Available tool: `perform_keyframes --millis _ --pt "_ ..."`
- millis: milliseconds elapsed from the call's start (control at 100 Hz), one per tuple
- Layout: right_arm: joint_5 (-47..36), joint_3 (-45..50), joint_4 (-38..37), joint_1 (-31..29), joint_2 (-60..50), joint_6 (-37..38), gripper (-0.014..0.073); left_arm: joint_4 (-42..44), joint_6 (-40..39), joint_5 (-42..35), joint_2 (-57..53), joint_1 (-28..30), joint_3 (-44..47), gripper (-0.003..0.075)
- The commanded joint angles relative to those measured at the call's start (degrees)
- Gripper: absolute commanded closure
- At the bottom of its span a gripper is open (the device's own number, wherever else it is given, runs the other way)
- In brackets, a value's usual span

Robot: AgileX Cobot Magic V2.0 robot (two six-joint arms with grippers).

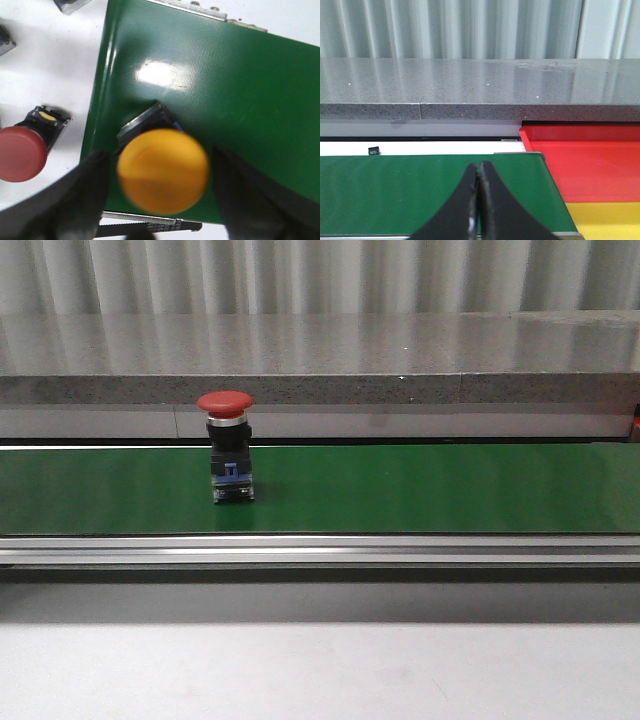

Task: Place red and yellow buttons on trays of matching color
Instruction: 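Set the yellow button on the belt, release, and withdraw the left gripper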

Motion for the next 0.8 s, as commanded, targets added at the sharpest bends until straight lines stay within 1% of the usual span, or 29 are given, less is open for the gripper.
perform_keyframes --millis 0,80,180,230,270,300,370,420,440,490,510,520,530,670,790 --pt "-4.74 0.06 -0.58 0.01 -0.85 -0.14 0.0659 -1.33 0.19 -0.97 -2.60 -0.34 -1.43 0.0159" --pt "-4.74 0.06 -0.58 0.01 -0.85 -0.14 0.0659 -1.42 0.78 -2.26 -3.70 -0.61 -1.43 0.0155" --pt "-4.74 0.06 -0.58 0.01 -0.85 -0.14 0.0659 -1.42 3.55 -4.33 -5.72 -1.96 -1.43 0.0158" --pt "-4.74 0.06 -0.58 0.01 -0.85 -0.14 0.0659 -1.42 4.36 -5.94 -7.22 -2.86 -1.33 0.0179" --pt "-4.74 0.06 -0.58 0.01 -0.85 -0.14 0.0659 -1.56 4.73 -7.38 -8.33 -3.99 -1.22 0.0215" --pt "-4.74 0.06 -0.58 0.01 -0.85 -0.14 0.0659 -1.56 4.86 -8.67 -9.59 -4.81 -0.88 0.0250" --pt "-4.74 0.06 -0.58 0.01 -0.85 -0.14 0.0659 -1.70 6.37 -11.84 -12.41 -7.11 0.39 0.0373" --pt "-4.74 0.06 -0.58 0.01 -0.85 -0.14 0.0659 -1.82 7.50 -13.56 -14.47 -8.88 1.60 0.0499" --pt "-4.74 0.06 -0.58 0.01 -0.85 -0.14 0.0659 -1.82 7.81 -14.17 -15.34 -9.60 2.21 0.0533" --pt "-4.74 0.06 -0.58 0.01 -0.85 -0.14 0.0659 -1.82 8.89 -15.37 -17.36 -11.23 3.70 0.0669" --pt "-4.74 0.06 -0.58 0.01 -0.85 -0.14 0.0659 -1.82 9.34 -15.94 -18.27 -11.92 4.39 0.0702" --pt "-4.74 0.06 -0.58 0.01 -0.85 -0.14 0.0659 -1.82 9.47 -16.17 -18.59 -12.14 4.64 0.0734" --pt "-4.74 0.06 -0.58 0.01 -0.85 -0.14 0.0659 -1.82 9.53 -16.38 -18.90 -12.59 5.15 0.0743" --pt "-4.74 0.06 -0.58 0.01 -0.85 -0.14 0.0659 -3.02 9.70 -20.55 -25.42 -15.67 10.75 0.0740" --pt "-4.74 0.06 -0.58 0.01 -0.85 -0.14 0.0659 -3.93 9.70 -22.29 -31.25 -16.35 15.91 0.0740"
